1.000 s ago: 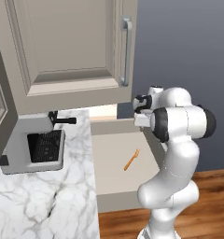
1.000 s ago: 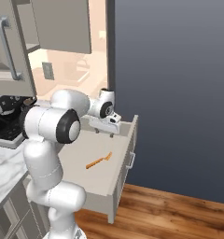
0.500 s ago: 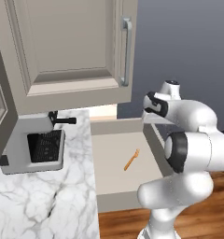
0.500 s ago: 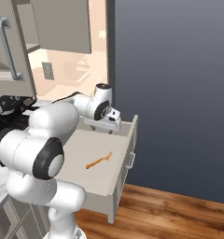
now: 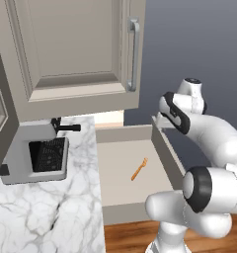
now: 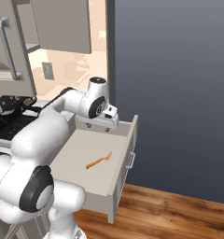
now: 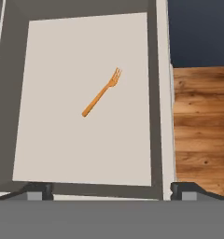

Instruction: Organize the utensils by type. Pick up the wooden spoons from the counter and place them in the open cabinet. Then pick up the metallic utensils from the counter and place them in the open drawer.

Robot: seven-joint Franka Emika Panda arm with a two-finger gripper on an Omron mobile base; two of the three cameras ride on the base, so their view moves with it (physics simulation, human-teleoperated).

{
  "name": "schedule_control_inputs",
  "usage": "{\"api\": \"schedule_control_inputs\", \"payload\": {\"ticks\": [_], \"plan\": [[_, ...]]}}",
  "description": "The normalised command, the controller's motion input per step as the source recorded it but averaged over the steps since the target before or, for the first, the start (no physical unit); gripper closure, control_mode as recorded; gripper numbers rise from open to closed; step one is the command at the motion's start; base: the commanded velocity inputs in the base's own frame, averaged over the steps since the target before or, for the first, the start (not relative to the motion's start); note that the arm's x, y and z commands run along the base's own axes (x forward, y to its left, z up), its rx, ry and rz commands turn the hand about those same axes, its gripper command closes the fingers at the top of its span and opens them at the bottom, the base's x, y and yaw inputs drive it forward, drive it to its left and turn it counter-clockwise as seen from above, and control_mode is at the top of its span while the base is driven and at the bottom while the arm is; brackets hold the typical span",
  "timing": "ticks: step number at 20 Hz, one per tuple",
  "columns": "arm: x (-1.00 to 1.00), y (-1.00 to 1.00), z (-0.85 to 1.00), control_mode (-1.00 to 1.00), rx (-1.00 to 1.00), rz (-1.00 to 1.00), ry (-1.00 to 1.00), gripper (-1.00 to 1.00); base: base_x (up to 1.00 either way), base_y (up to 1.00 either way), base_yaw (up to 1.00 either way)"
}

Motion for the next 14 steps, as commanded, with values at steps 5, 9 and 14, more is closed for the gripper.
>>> {"api": "schedule_control_inputs", "payload": {"ticks": [5, 9, 14], "plan": [[-0.54, 0.00, 0.15, -1.00, -0.02, 0.00, -0.16, -1.00, 0.00, 0.00, 0.00], [-0.47, 0.00, 0.18, -1.00, -0.02, 0.00, -0.24, -1.00, 0.00, 0.00, 0.00], [-0.18, 0.02, 0.11, -1.00, -0.01, 0.00, -0.19, -1.00, 0.00, 0.00, 0.00]]}}
